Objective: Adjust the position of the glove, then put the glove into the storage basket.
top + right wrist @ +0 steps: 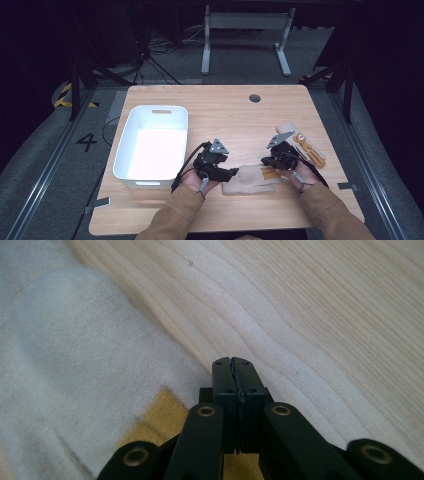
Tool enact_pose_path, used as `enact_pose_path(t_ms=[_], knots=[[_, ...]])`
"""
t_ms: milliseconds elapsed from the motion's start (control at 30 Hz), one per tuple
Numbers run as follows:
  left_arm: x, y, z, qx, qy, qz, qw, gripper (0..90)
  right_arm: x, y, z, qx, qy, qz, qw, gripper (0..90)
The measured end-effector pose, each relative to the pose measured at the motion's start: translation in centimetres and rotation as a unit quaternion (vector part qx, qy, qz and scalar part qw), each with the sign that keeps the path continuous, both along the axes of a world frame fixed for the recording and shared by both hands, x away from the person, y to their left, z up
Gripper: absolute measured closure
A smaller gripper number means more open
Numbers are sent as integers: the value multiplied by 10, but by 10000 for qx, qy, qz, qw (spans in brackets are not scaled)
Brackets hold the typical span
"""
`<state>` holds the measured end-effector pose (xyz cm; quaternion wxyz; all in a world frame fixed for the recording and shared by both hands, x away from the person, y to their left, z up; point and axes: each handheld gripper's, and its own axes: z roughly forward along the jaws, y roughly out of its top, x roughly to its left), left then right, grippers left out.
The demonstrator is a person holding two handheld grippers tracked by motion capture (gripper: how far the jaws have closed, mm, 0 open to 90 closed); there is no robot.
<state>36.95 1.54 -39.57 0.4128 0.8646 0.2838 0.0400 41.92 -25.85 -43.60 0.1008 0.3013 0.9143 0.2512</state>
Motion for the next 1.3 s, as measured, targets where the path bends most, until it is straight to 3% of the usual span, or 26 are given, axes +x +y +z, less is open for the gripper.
enact_pose_path(t_ms=[467, 667, 900, 1300], knots=[[6, -2, 5, -163, -31, 61, 9998, 411, -14, -6, 1, -21, 74, 11, 10000, 894], [9, -3, 6, -214, -75, 92, 9997, 409, -17, -10, 4, 62, -56, -45, 10000, 893], [12, 0, 8, -313, -91, 134, 9994, 400, -21, -26, 19, 443, -386, -287, 9979, 885], [13, 3, 10, -495, -104, 158, 9986, 386, -22, -56, 38, 912, -690, -790, 9903, 789]])
